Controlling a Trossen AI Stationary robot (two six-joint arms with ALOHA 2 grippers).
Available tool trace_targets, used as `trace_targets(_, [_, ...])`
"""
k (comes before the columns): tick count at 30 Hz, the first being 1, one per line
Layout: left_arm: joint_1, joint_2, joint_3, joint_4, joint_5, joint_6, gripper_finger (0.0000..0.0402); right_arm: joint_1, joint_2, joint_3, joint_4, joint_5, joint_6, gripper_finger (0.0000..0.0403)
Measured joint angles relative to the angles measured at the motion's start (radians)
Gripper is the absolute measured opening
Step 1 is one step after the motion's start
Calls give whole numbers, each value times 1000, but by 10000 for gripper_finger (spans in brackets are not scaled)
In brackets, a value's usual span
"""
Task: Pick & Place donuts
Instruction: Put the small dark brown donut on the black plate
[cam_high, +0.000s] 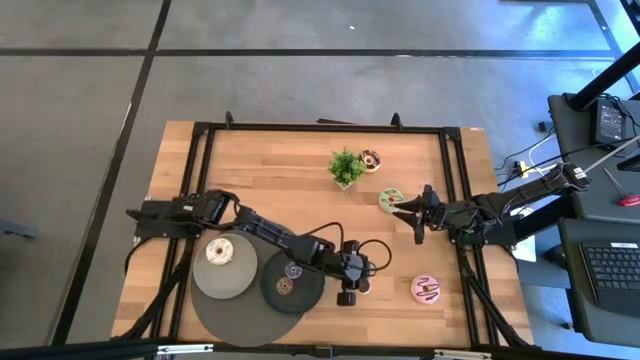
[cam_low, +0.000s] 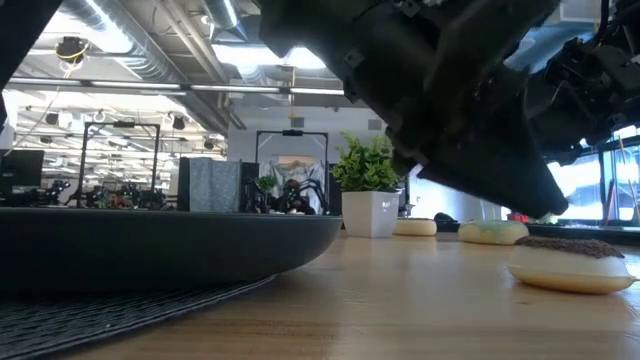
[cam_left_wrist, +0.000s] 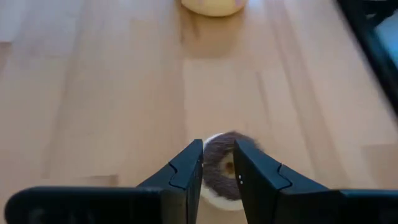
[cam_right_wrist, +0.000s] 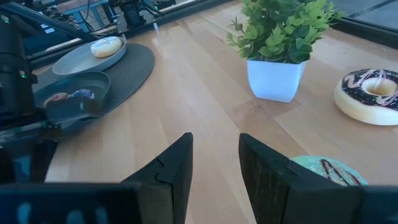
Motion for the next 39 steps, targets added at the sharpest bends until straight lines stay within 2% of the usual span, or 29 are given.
trace_targets(2, [0,0,0,-26,-25,0,86,0,0,0,0,0,0,132])
trace_targets(25, [-14,34,1,-16,-22,-71,84,0,0,0,-1,-1,0,132])
trace_targets(36, [-13,33,0,-17,-23,-71,11,0,0,0,-1,-1,-2,132])
trace_targets(39, [-12,21,-1,-44,-22,-76,7,0,0,0,-1,-1,-2,132])
